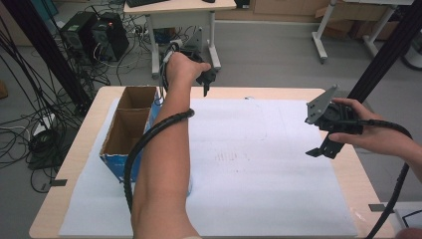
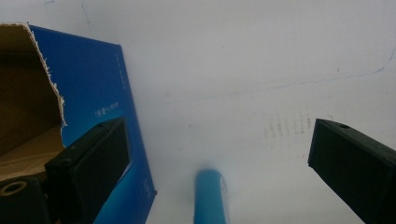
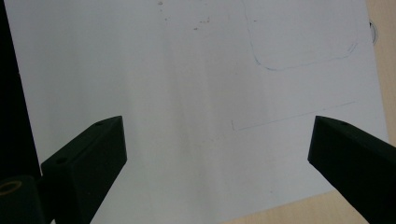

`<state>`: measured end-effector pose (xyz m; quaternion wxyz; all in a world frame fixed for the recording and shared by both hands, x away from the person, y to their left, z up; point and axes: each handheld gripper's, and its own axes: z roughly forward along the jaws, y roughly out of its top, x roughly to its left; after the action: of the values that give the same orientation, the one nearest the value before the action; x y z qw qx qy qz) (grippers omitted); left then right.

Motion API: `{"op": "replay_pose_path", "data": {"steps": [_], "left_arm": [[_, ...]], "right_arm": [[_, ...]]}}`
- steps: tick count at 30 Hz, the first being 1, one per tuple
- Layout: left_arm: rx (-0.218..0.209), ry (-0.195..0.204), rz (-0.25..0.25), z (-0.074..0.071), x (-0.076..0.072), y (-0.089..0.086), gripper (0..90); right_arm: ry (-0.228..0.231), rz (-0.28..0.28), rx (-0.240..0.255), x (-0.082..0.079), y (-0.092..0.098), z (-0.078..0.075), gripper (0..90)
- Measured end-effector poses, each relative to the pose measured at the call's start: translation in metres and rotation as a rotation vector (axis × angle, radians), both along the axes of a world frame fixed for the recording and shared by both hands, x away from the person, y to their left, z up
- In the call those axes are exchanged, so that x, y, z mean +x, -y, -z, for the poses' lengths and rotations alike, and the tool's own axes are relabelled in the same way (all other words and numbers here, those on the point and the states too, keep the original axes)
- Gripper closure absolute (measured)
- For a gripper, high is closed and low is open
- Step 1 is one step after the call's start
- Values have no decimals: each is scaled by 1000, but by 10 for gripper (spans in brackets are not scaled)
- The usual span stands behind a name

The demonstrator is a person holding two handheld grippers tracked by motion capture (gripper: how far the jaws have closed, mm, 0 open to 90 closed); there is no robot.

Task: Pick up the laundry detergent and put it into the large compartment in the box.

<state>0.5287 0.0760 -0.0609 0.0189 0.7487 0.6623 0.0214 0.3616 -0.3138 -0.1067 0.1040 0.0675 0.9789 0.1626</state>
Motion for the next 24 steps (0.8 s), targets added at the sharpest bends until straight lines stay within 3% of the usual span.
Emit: {"op": "replay_pose_path", "data": {"steps": [6,12,20,24], "left_arm": [[-4,4,-6,-3,-3,-3,58],[-21,23,-8,-14,-15,-10,58],[-47,80,-26,-43,-47,-22,57],[-31,82,-24,-52,-62,-22,56]], "right_arm": [[-2,3,-4,-1,-1,-1,46],[4,0,-9,-1,-3,-1,46],[-7,-8,-12,0,-8,-4,46],[-5,-6,-10,0,-9,-6,46]]}}
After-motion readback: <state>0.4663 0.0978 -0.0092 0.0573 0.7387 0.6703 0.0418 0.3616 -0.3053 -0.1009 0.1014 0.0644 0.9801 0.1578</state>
